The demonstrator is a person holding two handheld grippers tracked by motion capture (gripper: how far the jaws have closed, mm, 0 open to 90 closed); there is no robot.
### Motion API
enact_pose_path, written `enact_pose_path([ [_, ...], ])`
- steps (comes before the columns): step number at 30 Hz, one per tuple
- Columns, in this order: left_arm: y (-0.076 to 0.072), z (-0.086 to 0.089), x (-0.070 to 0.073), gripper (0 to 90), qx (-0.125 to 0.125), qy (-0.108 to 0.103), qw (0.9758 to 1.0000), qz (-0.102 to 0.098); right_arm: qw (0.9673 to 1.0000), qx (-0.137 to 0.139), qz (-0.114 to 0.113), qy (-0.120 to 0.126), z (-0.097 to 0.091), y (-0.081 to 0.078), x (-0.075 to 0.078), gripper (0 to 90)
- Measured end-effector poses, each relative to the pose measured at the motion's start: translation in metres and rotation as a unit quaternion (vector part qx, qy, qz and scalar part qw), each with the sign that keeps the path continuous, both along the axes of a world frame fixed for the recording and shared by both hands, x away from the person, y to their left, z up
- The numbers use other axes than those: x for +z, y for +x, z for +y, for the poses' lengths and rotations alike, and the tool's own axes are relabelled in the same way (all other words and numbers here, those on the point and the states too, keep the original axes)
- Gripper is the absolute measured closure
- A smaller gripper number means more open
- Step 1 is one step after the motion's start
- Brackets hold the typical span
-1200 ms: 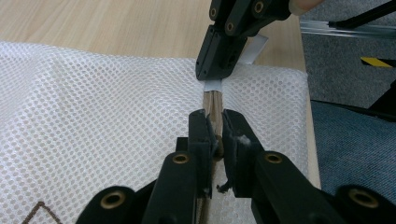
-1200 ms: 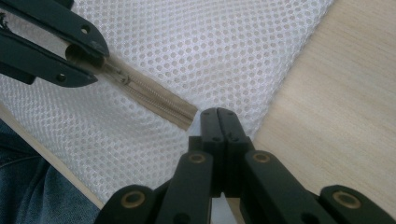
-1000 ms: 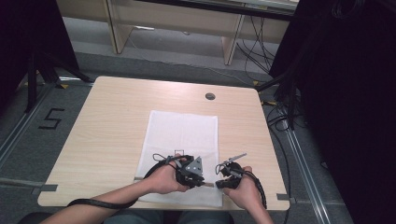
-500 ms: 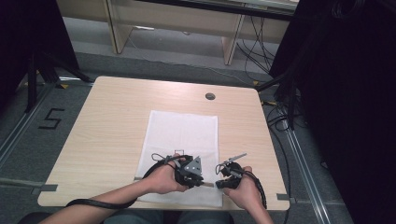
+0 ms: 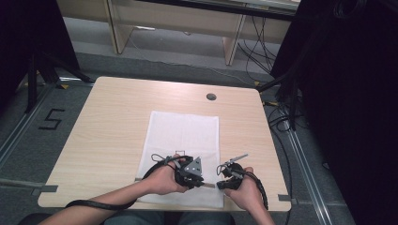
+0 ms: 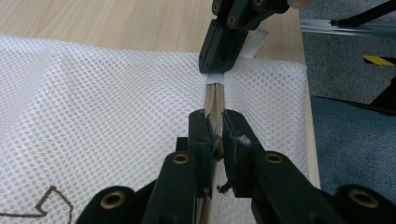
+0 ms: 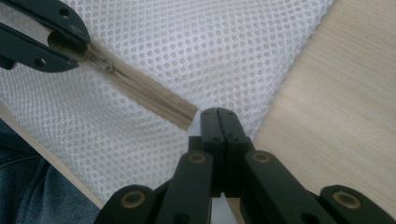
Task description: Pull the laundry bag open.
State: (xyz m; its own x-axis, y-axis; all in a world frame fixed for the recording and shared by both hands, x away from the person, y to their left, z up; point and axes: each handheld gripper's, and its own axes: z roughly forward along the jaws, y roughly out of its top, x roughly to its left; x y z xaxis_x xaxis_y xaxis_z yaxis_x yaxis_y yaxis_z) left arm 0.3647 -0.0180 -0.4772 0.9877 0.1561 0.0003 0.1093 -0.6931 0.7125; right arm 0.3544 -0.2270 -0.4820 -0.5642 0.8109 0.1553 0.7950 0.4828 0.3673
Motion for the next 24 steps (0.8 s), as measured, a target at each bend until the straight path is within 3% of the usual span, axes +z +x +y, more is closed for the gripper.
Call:
enact_pose_path([
  [1,-0.0008,0.0005,-0.0005,82.2,0.004,0.0,1.0,0.001,0.9999,-0.01,0.003,-0.009,0.0003,-0.0007,0.0006,90.0],
  [6,-0.0006,0.0011,-0.0002,82.2,0.003,0.001,1.0,0.001,1.0,0.0,0.0,0.0,0.0,0.0,0.0,90.0],
  [8,-0.001,0.0016,-0.0002,82.2,0.004,0.0,1.0,0.001,0.9999,-0.011,0.01,0.001,0.0016,-0.0016,0.001,90.0],
  [13,-0.0001,0.0047,0.0004,82.2,0.001,-0.001,1.0,0.002,1.0,0.0,0.0,0.004,0.0005,-0.0003,-0.0001,90.0],
  [16,-0.0003,0.0052,0.0008,82.2,-0.001,0.006,1.0,-0.004,1.0,-0.004,0.003,0.004,0.0007,-0.0007,0.0001,90.0],
  [24,-0.0003,0.0077,0.0023,82.2,0.004,0.0,1.0,0.001,1.0,-0.003,0.003,0.005,0.0005,-0.0005,0.0,90.0],
])
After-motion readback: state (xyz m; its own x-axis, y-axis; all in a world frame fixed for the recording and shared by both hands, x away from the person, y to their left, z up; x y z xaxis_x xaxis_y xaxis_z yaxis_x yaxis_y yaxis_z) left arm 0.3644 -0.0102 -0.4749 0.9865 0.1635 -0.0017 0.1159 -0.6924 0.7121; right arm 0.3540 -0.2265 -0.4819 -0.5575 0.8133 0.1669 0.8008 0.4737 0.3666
